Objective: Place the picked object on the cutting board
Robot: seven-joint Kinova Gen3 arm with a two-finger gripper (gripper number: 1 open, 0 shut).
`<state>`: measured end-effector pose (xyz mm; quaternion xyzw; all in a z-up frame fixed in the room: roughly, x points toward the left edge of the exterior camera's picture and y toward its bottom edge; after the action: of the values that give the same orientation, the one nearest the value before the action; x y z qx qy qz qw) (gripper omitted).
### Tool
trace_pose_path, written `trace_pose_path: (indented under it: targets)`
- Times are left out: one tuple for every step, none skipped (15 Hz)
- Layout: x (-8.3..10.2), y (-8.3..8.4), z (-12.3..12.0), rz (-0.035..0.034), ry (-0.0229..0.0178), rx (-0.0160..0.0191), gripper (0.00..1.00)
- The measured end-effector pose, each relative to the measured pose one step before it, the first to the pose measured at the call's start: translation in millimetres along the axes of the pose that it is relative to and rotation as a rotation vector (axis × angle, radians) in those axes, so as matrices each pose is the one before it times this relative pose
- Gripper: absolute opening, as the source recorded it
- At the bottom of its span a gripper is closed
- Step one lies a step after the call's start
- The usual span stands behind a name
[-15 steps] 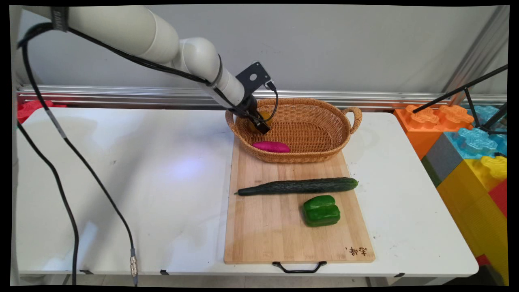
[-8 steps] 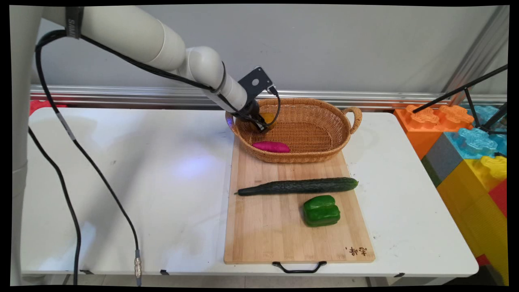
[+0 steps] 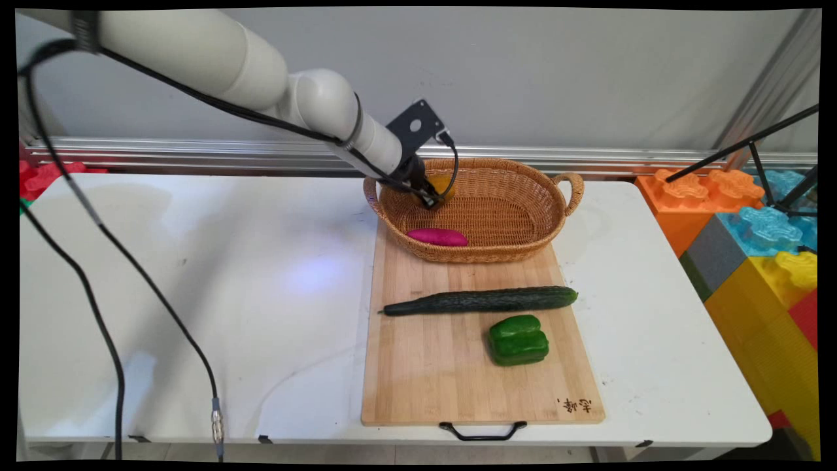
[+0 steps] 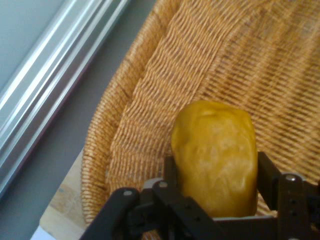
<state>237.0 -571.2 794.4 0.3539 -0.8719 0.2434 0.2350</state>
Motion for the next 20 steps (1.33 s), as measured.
trace_pose_path:
  targets:
    - [4.72,2.42,-11.35,-0.00162,0.01214,-0.00375,0.0]
    - [5.08,2.53,-11.69,-0.00078,0.01088,-0.00511,0.0]
    - [6.71,3.87,-14.67,0.00096,0.01208,-0.00883,0.0]
    - [6.44,3.79,-14.37,0.00074,0.01149,-0.00849,0.0]
    - [5.4,5.69,-14.1,0.00225,0.00581,-0.01722,0.0]
    - [3.04,3.96,-8.48,0.00214,0.00276,-0.01238,0.0]
    - [3.08,5.43,-9.92,0.0035,0.00152,-0.01739,0.0]
    - [3.17,8.49,-13.56,0.00639,0.00033,-0.02814,0.0]
    - [2.29,8.96,-12.44,0.00711,-0.00346,-0.03005,0.0]
    - [-0.14,9.95,-11.34,0.00725,-0.01092,-0.03446,0.0]
    - [-2.01,9.24,-8.66,0.00827,-0.0145,-0.03448,0.0]
    - [-3.88,10.53,-8.43,0.00969,-0.01765,-0.03763,0.0]
    - [-5.38,10.61,-6.55,0.01151,-0.01891,-0.03928,0.0]
    - [-5.11,8.62,-3.84,0.0129,-0.01531,-0.03089,0.0]
    - [-6.55,8.9,-2.7,0.01562,-0.01695,-0.03093,0.0]
    - [-5.62,6.4,-0.46,0.01442,-0.0127,-0.02096,0.0]
    - [-3.91,3.7,0.66,0.00976,-0.0081,-0.01145,0.0]
    - [-6.38,4.9,2.09,0.01261,-0.01176,-0.01496,0.0]
    - [-4.43,3.01,2.37,0.009,-0.00742,-0.00887,0.0]
    - [-6.5,3.83,4.61,0.01168,-0.01109,-0.01284,0.0]
